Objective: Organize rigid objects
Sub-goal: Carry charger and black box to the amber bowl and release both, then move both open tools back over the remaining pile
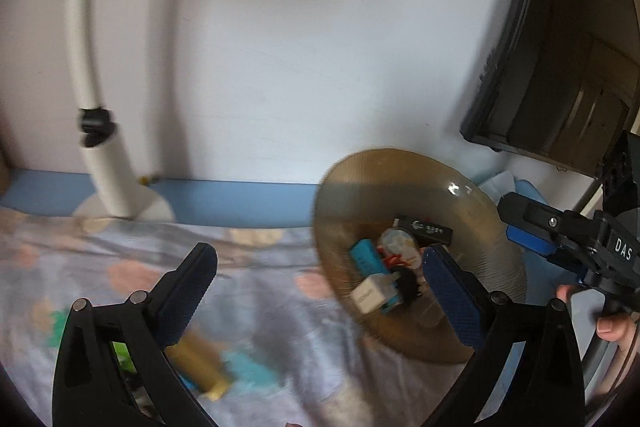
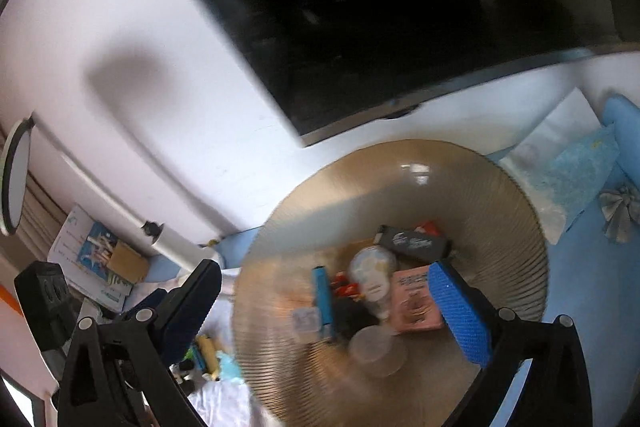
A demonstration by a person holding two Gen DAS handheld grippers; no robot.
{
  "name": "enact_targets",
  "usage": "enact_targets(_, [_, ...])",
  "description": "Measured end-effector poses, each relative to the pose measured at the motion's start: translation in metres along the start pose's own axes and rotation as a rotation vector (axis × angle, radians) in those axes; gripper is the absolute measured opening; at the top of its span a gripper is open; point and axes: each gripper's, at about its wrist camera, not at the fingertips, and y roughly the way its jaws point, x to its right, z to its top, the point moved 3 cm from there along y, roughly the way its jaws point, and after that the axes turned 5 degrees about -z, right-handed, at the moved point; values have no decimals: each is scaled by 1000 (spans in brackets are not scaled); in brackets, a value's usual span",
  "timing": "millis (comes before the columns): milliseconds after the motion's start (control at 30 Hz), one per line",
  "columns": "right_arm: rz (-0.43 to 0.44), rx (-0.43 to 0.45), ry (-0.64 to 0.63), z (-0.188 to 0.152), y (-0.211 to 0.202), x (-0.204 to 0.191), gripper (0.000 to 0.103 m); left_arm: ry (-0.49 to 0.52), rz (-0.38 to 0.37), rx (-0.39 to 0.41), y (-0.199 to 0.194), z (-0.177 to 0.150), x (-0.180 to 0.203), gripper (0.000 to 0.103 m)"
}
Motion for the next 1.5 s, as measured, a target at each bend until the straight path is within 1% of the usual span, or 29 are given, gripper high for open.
enact_targets(133, [25, -7, -44, -11, -4, -35, 103, -7, 73, 20, -29, -1, -29, 103])
enact_targets(267, [50, -10, -108, -26, -9, -72, 103, -56, 128, 30, -53, -7, -67, 102])
enact_targets(433, [69, -18, -213, -54, -4, -121, 103, -118, 201, 21, -75, -32, -118, 103])
enact_targets(533, [70, -44, -263, -73, 7, -141, 103, -152, 234, 5, -82, -52, -148, 103])
enact_targets(633, [87, -70, -274, -93, 18, -153, 103, -178, 258, -15, -83, -68, -169, 103])
enact_targets(733, [114, -93, -270, -114, 28, -159, 103, -196, 282, -62, -76, -85, -191, 103])
enact_targets(800, [112, -108, -283, -126, 36, -162, 103, -217, 293, -84, -72, -95, -204, 103])
enact_targets(900, [72, -134, -327, -143, 51, -165, 103, -232, 305, -108, -66, -104, -217, 103])
enact_targets(1000, [36, -150, -372, -155, 65, -164, 103, -192, 340, -128, -56, -107, -219, 103])
enact_targets(1033, [25, -146, -387, -157, 68, -163, 103, -193, 341, -132, -54, -107, -220, 103])
enact_targets(1100, [-6, -135, -421, -162, 73, -162, 103, -218, 324, -131, -49, -106, -224, 103])
enact_targets(1200, [-25, -150, -438, -167, 85, -157, 103, -246, 291, -121, -43, -102, -228, 102])
enact_targets(1333, [-55, -163, -411, -167, 103, -150, 103, -233, 286, -133, -32, -103, -230, 102])
enact_targets(1367, [-64, -162, -408, -167, 107, -149, 103, -213, 300, -125, -31, -104, -229, 103])
enact_targets(1433, [-109, -163, -425, -168, 116, -149, 103, -210, 299, -125, -30, -104, -229, 102])
enact_targets(1500, [-136, -199, -435, -171, 124, -148, 103, -214, 296, -123, -31, -104, -230, 102])
